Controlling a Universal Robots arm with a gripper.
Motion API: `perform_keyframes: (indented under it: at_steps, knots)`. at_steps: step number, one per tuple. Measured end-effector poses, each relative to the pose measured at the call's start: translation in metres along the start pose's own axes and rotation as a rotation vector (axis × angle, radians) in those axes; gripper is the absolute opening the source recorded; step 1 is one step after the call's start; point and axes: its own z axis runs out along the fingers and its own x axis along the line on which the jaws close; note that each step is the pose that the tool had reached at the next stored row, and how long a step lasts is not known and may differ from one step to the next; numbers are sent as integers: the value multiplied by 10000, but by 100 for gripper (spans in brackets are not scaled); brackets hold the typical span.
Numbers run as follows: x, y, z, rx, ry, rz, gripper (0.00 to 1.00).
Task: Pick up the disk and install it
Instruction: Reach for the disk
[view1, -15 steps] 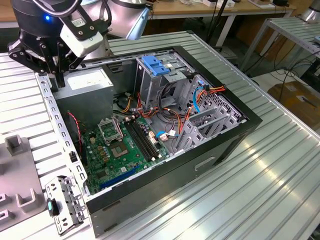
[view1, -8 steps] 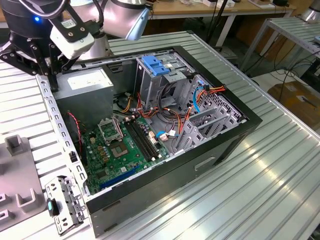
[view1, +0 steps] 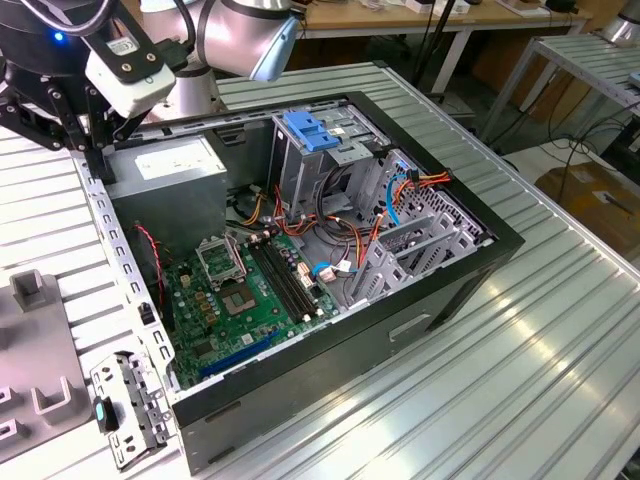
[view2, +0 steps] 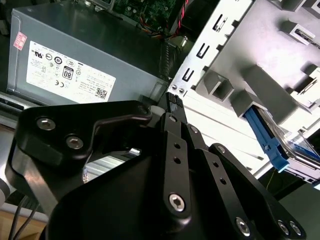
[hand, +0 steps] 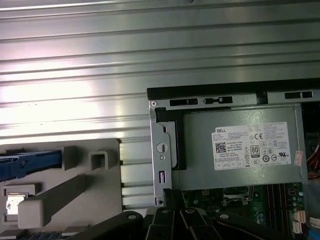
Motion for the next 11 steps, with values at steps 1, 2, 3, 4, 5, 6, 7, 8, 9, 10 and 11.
perform_keyframes:
  at_steps: [1,2,3,4,5,6,7,8,9,10,11]
  knots:
    - [0,0,-3,0,0,0,11]
    - [0,0,-9,-1,1,0,11]
    - [0,1,-17,-3,2,0,11]
    - [1,5,-20,-9,2,1,11]
    - [5,15,-18,-15,-1,2,11]
    - [12,22,-19,-13,1,1,11]
    - [34,34,-19,-14,0,1,11]
    - [51,41,-19,-13,1,0,11]
    - [70,51,-18,-13,1,0,11]
    - [82,60,-18,-14,1,0,11]
    - [93,67,-17,-14,0,0,11]
